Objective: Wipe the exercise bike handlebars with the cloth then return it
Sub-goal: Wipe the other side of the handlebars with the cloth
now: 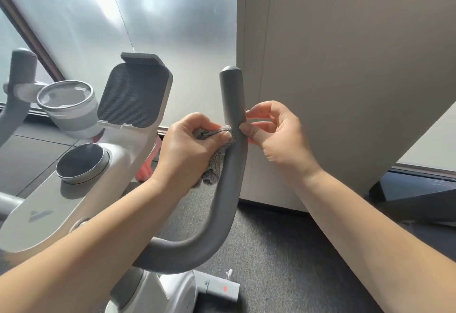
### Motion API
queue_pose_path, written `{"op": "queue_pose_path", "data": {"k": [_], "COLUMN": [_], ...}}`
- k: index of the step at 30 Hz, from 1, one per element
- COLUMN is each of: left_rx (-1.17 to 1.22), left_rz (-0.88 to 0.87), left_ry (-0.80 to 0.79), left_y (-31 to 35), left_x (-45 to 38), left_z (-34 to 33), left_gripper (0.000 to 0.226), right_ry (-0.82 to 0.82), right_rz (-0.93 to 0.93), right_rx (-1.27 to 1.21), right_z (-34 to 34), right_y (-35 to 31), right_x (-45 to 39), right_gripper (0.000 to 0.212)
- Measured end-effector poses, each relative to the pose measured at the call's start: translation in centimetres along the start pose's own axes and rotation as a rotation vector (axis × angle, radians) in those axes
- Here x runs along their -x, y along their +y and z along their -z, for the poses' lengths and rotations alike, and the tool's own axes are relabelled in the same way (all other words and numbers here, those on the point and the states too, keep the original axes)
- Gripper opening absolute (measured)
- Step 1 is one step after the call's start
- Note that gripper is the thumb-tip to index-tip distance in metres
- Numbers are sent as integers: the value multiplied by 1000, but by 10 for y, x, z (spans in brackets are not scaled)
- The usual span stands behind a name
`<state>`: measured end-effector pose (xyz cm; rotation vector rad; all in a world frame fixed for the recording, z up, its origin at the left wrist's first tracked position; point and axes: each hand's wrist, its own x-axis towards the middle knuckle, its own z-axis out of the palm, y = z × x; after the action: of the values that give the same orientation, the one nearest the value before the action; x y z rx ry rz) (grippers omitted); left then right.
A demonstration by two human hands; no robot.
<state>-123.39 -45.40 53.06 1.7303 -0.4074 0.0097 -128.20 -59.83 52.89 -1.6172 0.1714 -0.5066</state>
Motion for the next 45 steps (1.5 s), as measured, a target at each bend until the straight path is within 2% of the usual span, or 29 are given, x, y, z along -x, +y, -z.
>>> {"op": "queue_pose_path", "data": {"k": [8,13,16,19,22,26,30,35,40,42,45], "left_rx": [192,245,190,34,-83,-148,-210,-219,-48,-14,-44], "left_rz": [-78,-105,-112,-88,-68,-180,-310,-434,-368,-323,-335], "left_ry": [82,106,93,47,0,145,178,78,-168,-240,-209], "left_y": [15,37,37,23,19,37,49,53,54,54,57], "left_x": [-32,-62,-60,-39,-21,-20,-17,1,4,4,5], "left_z": [-2,2,3,6,11,19,5,-13,-20,-20,-15], "left_gripper": [28,18,22,25,20,8,12,29,59,72,62], "right_ry": [-62,-85,-86,-88,-117,-42,-40,-117,-126,-88,32], "right_rz": [-36,-32,-21,-34,-54,36,123,107,117,127,107], "right_rx": [-76,-87,-88,-78,-36,41,-74,-163,-221,-188,-177], "right_z": [3,5,5,6,9,14,13,12,18,19,23], "right_y": [-3,-2,-2,-1,-6,-15,-30,-34,-39,-36,-28], "right_x": [-4,-4,-3,-3,-6,-9,-7,-2,6,4,-2], "right_gripper": [24,23,22,23,21,14,11,47,50,44,35]}}
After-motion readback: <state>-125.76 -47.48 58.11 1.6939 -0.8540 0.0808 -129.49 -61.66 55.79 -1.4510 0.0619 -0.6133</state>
